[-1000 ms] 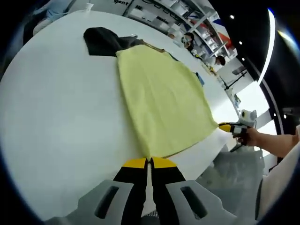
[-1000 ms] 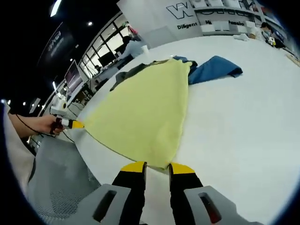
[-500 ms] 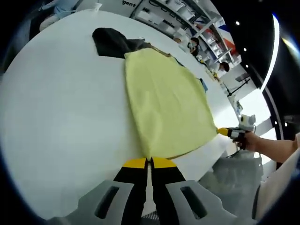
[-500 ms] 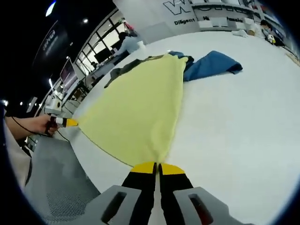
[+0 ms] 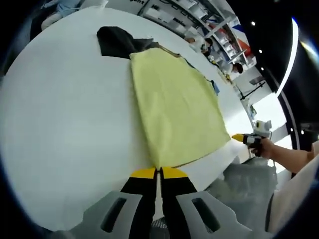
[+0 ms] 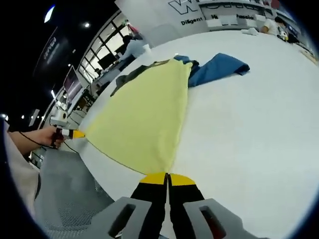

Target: Fold the garment on the visible template until the final outline fits inside the template.

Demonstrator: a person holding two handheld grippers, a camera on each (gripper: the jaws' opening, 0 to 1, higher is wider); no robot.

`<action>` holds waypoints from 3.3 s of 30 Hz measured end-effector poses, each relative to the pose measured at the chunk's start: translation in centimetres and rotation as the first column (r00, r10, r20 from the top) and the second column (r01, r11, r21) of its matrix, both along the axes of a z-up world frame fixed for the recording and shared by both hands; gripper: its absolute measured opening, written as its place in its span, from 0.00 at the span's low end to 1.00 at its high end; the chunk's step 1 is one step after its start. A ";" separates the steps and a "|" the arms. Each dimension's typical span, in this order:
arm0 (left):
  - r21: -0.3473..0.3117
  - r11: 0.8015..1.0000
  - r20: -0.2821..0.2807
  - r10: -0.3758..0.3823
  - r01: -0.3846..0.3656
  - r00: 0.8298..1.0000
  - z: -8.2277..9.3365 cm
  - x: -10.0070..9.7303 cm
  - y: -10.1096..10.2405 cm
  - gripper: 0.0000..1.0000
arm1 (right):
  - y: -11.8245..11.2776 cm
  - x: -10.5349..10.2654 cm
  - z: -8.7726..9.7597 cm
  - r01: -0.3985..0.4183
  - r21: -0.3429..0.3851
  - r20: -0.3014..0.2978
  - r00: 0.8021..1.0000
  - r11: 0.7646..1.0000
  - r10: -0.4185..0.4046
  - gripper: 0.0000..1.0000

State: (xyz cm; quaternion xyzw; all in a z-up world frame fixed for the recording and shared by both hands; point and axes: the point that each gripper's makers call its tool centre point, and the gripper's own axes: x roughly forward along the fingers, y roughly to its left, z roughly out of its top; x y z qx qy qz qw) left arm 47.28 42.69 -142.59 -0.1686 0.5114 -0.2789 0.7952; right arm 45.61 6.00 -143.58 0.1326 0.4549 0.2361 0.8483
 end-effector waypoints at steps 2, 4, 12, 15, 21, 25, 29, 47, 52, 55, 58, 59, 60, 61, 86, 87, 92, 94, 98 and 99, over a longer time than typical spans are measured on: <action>-0.002 1.000 -0.009 0.004 -0.004 1.000 -0.1 -0.1 0.0 0.00 | 0.3 0.4 -0.1 -0.002 -0.009 0.004 1.000 1.000 0.002 0.00; -0.003 1.000 -0.008 0.006 -0.006 1.000 0.0 -0.1 0.0 0.00 | 0.7 0.8 -0.3 0.001 -0.008 -0.004 1.000 1.000 -0.001 0.06; 0.008 1.000 -0.017 0.005 -0.004 1.000 -0.3 -0.2 0.1 0.00 | 2.3 0.2 -1.1 -0.084 -0.067 -0.028 0.996 0.994 0.082 0.00; 0.030 1.000 -0.025 0.006 -0.005 1.000 -0.5 -0.2 0.5 0.00 | 2.4 -0.4 -1.0 -0.080 -0.056 -0.037 0.996 0.995 0.078 0.00; 0.049 0.998 -0.042 -0.028 0.030 0.999 -0.7 -0.9 0.9 0.00 | 2.2 -1.5 -1.0 -0.075 -0.043 -0.049 0.996 0.996 0.073 0.00; 0.051 0.998 -0.051 -0.039 0.042 0.998 -0.9 -1.4 0.8 0.00 | 2.0 -1.4 -1.1 -0.067 -0.054 -0.039 0.997 0.996 0.065 0.00; 0.064 0.997 -0.055 -0.049 0.053 0.997 -1.2 -1.6 1.0 0.00 | 2.0 -1.3 -1.2 -0.063 -0.061 -0.041 0.997 0.996 0.060 0.00; 0.079 0.997 -0.016 -0.005 0.007 1.000 -1.4 -0.1 0.6 0.19 | 1.8 -1.2 -1.1 -0.042 -0.053 -0.035 0.999 0.998 0.040 0.00; 0.129 0.990 -0.022 -0.056 0.059 0.998 -2.0 -0.1 0.1 0.05 | 1.6 -1.3 -1.2 -0.070 -0.080 -0.022 0.997 0.994 0.068 0.00; 0.151 0.985 -0.028 -0.083 0.087 0.996 -2.2 -0.3 -0.2 0.01 | 1.6 -1.2 -1.3 -0.055 -0.076 -0.032 0.998 0.996 0.053 0.00; 0.157 0.984 -0.036 -0.078 0.083 0.996 -2.2 -0.3 0.4 0.01 | 1.4 -1.2 -1.2 -0.061 -0.087 -0.027 0.998 0.994 0.058 0.00; 0.156 0.985 -0.043 -0.067 0.073 0.997 -2.2 -0.3 0.5 0.01 | 1.4 -1.2 -1.3 -0.062 -0.090 -0.024 0.998 0.994 0.060 0.00; 0.153 0.986 -0.042 -0.065 0.071 0.997 -2.2 -0.4 0.6 0.01 | 1.3 -1.2 -1.3 -0.065 -0.094 -0.022 0.998 0.993 0.063 0.00; 0.149 0.987 -0.049 -0.058 0.064 0.997 -2.2 -0.4 0.8 0.01 | 1.2 -1.2 -1.3 -0.065 -0.099 -0.019 0.998 0.993 0.064 0.00; 0.098 0.995 -0.043 -0.025 0.029 0.999 0.0 3.0 0.6 0.13 | 1.0 2.8 0.2 -0.037 -0.085 0.012 0.999 0.996 0.038 0.14; 0.100 0.995 -0.037 -0.026 0.030 0.999 0.0 3.4 0.6 0.13 | 1.0 3.2 0.3 -0.037 -0.087 0.017 0.999 0.996 0.038 0.14; 0.099 0.995 -0.015 -0.015 0.017 1.000 0.3 6.1 0.2 0.14 | 0.9 5.5 0.8 -0.014 -0.073 0.043 0.999 0.997 0.018 0.14; 0.100 0.995 -0.008 -0.010 0.010 1.000 0.3 7.2 0.1 0.14 | 0.9 6.7 1.1 0.006 -0.061 0.056 0.998 0.998 -0.003 0.14; 0.108 0.994 0.003 -0.007 0.007 1.000 0.3 8.8 -0.2 0.14 | 0.0 9.4 1.4 0.052 -0.058 0.080 0.996 0.997 -0.047 0.16; 0.108 0.994 0.006 -0.006 0.005 1.000 0.3 9.2 -0.4 0.14 | -0.3 9.9 1.3 0.061 -0.062 0.084 0.995 0.996 -0.056 0.16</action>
